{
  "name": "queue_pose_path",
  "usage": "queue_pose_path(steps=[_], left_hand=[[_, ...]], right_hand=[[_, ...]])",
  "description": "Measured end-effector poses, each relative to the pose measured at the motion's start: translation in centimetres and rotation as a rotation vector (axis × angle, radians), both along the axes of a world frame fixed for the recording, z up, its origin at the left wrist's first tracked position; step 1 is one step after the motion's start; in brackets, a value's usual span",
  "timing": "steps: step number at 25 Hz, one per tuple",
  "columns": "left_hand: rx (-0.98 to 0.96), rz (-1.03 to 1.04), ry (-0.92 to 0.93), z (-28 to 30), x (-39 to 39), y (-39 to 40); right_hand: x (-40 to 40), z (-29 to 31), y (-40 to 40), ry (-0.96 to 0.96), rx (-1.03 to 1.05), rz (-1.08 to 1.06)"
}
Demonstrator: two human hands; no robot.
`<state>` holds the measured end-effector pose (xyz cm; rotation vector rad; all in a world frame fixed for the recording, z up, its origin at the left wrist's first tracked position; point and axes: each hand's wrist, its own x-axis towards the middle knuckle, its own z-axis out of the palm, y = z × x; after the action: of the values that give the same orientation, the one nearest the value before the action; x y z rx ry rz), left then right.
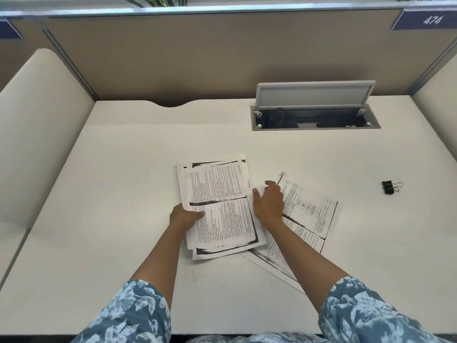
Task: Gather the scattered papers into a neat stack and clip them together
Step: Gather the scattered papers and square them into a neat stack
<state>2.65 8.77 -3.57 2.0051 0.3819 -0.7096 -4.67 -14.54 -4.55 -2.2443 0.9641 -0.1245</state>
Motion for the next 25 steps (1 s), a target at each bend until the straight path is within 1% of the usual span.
queue_pose_path(steps=[3,6,8,10,13,17,19,22,25], left_hand=[[0.063,-0.015,0.011,-0.1,0.3,-0.3],[0.101,-0.012,0.009,-0.1,0.4,-0.6],[0.116,-0.022,0.012,0.0,0.3,-0.8],[0.118,-0.027,0.013,0.0,0.2,-1.0],[0.146,-0.021,0.008,0.3,0.1,-1.3],[0.152,-0.020,0.008,0.4,-0.2,-1.4],[0.145,-0.026,0.001,0.5,-0.3,-1.4],[0.130,-0.027,-0.003,0.5,-0.4,-1.3],[0.083,-0.070,-0.012,0.4,-0.4,-1.0]], right_hand=[[-1.7,0.0,-2.3,0.118,-0.101,-0.192],[-3.5,0.7,-4.9,0.284,-0.022,-0.505],[-4.7,1.3,-6.6,0.395,0.056,-0.658],[-5.7,1.7,-7.7,0.472,0.125,-0.730],[-6.5,1.5,-8.2,0.522,0.166,-0.737],[-6.8,1.7,-8.6,0.512,0.188,-0.776],[-6.7,2.1,-8.8,0.461,0.212,-0.803],[-6.7,2.1,-9.1,0.251,0.270,-0.799],[-6.8,2.7,-9.8,0.064,0.187,-0.769]])
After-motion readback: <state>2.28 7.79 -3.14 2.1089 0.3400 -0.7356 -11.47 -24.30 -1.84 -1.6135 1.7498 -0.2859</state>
